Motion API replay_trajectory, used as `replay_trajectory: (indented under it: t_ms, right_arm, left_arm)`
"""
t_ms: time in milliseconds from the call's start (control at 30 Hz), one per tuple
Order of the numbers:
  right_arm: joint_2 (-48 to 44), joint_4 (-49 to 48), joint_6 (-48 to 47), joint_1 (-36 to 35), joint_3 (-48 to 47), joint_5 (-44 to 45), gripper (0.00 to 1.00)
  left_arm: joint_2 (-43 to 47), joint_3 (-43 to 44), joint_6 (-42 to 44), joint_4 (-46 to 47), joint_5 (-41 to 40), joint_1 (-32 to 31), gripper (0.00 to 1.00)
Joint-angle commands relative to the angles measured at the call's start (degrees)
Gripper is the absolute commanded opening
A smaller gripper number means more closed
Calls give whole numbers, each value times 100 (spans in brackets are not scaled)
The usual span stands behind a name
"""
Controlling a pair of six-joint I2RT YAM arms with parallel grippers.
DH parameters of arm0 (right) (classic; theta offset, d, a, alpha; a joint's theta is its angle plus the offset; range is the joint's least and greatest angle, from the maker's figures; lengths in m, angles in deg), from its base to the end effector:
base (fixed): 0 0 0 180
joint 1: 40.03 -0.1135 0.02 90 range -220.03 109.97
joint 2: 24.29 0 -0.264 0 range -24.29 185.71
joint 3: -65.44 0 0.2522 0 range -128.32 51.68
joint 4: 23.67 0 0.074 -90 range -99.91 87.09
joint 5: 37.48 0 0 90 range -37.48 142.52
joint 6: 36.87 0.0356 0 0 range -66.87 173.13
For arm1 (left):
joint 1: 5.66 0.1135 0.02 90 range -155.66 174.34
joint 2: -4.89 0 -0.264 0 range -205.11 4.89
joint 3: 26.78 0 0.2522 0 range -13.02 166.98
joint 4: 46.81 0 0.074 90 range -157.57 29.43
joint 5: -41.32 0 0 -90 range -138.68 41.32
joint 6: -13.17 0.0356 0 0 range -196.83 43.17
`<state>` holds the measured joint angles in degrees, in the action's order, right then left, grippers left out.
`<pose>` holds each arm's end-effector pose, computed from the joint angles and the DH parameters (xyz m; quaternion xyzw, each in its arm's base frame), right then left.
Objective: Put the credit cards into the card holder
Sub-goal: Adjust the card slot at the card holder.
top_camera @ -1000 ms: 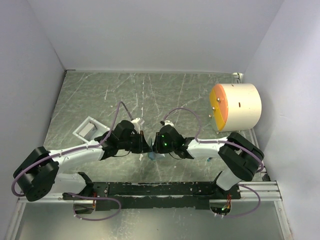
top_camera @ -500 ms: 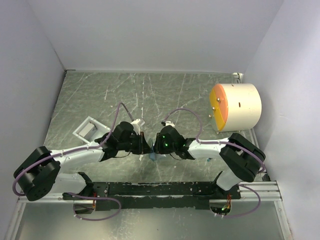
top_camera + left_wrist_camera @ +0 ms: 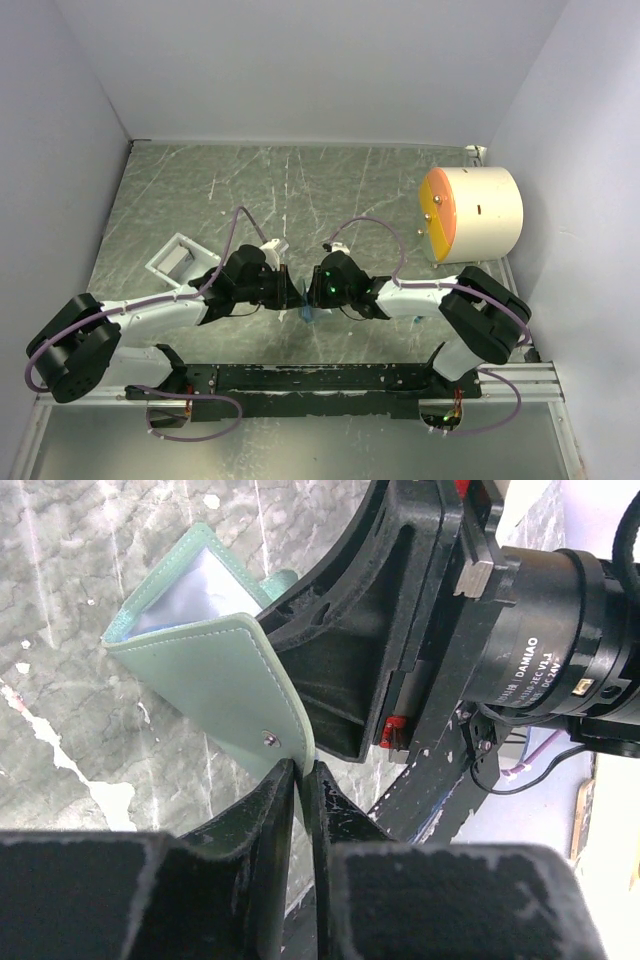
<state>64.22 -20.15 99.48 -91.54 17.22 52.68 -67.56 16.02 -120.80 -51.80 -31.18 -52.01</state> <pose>0.1772 0.2227 0.1385 -0.0409 0.9189 0.2949 0.2587 0.1637 -0.1871 0.1791 0.0888 0.8736 -0.4205 0.2282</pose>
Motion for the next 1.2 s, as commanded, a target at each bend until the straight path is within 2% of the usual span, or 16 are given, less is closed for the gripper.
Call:
replay_trajectory:
  t_ms: [0,100,200,367,733,967,1167]
  right_arm:
    - [109,331,6,-40,192,-17,24]
    - [135,285,38,-40,220,-50,24]
    - [97,286,28,-40,220,-41,24]
    - [-67,668,-47,-37,78,115,24]
    - [-1303,1830,-174,-37,-318,607,37]
    - [-1741,1658,64,-95,-286,72,55]
    - [-1712,1759,86,-137,-450,110,63]
  left_arm:
    - [51,-52,2,401,224,-29,22]
    - [29,-57,27,447,253,-32,18]
    - [-3,-86,28,528,244,-28,8]
    - [-106,-39,82,398,117,-27,7]
    - [-83,208,151,-77,-187,-29,7]
    - [37,517,195,-580,-409,-31,7]
    - [-44,539,187,-535,-372,-31,7]
